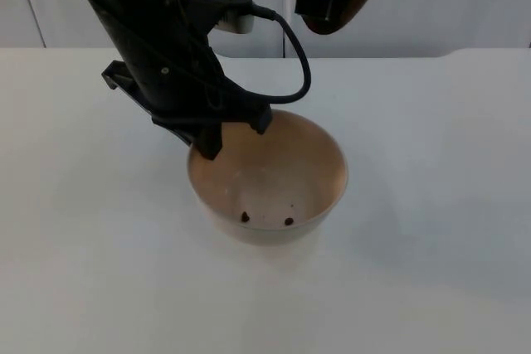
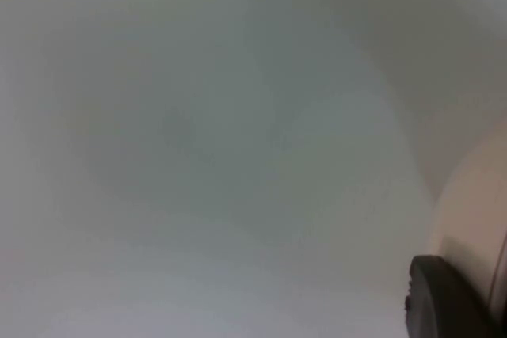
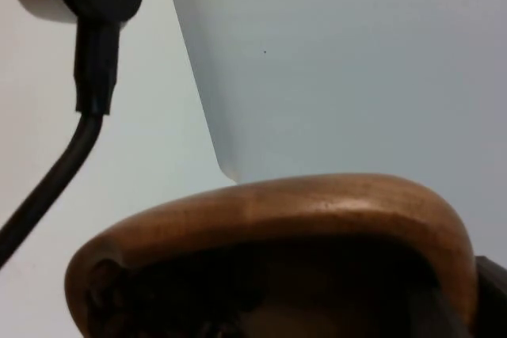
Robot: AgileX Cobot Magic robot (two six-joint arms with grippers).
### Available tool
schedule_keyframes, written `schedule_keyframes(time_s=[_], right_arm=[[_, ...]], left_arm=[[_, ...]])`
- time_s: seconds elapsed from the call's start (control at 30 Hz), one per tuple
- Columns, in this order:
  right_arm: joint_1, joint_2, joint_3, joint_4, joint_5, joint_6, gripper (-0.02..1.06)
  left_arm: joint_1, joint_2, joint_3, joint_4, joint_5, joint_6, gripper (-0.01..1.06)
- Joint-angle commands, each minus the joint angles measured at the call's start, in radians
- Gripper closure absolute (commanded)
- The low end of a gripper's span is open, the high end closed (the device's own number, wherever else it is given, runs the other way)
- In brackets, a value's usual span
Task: Pick up the bowl with the left hand and pour the coffee beans from the cup into the bowl with the right hand.
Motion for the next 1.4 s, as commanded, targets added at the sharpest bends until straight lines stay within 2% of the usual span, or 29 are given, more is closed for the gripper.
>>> schedule_keyframes(time_s=[0.0, 0.47, 1.0, 1.37], right_arm=[[0.007, -0.005, 0.004, -0.04, -0.001, 0.021, 1.05], [0.007, 0.006, 0.004, -0.049, -0.001, 0.023, 1.05], [0.039, 0.006, 0.004, -0.12, -0.001, 0.039, 1.05], [0.037, 0.006, 0.004, -0.111, -0.001, 0.039, 1.05]], left_arm=[[-0.005, -0.005, 0.0, -0.015, -0.004, -0.002, 1.05], [-0.005, -0.005, 0.0, -0.015, -0.002, -0.002, 1.05], [-0.005, -0.005, 0.0, -0.015, -0.002, -0.002, 1.05], [-0.005, -0.005, 0.0, -0.015, 0.002, -0.002, 1.05]])
